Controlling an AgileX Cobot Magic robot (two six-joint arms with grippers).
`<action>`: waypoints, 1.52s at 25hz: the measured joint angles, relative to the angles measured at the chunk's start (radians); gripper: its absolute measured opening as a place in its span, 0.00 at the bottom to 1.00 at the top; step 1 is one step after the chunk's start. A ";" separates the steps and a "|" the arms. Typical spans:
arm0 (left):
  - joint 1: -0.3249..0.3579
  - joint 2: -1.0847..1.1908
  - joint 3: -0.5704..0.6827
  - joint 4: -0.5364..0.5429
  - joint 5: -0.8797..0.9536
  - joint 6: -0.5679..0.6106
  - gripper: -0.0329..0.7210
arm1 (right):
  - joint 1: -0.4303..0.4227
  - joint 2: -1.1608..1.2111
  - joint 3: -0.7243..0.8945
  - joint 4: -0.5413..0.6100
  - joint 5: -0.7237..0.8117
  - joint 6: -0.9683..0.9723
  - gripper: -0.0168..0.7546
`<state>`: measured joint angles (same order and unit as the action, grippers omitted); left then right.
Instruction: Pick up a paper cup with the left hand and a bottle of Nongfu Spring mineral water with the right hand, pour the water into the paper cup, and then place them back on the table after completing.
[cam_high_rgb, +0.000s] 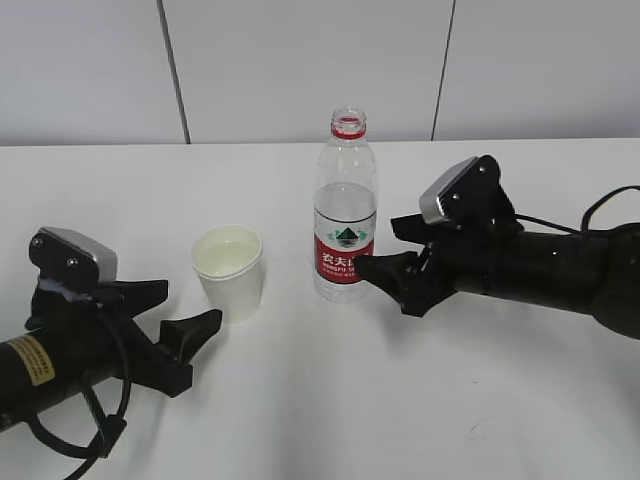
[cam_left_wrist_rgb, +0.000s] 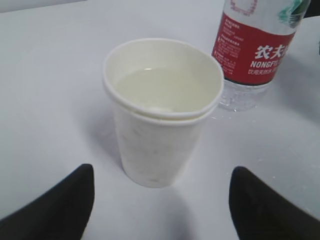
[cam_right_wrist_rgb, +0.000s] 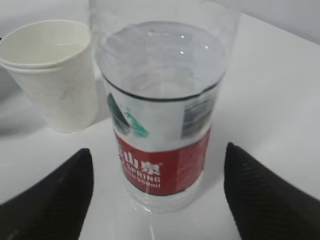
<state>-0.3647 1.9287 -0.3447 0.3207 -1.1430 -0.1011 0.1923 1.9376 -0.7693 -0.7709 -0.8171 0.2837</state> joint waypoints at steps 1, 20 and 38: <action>0.000 -0.008 0.008 -0.009 0.000 0.000 0.73 | -0.006 -0.013 0.016 0.007 0.004 0.000 0.80; 0.249 -0.180 0.033 -0.118 0.126 0.000 0.73 | -0.271 -0.102 0.079 0.277 0.088 0.002 0.79; 0.277 -0.424 -0.174 -0.110 0.886 0.000 0.73 | -0.287 -0.211 -0.175 0.214 0.883 0.221 0.79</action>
<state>-0.0876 1.5050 -0.5188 0.2103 -0.2575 -0.1011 -0.0946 1.7267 -0.9440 -0.5574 0.0664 0.5052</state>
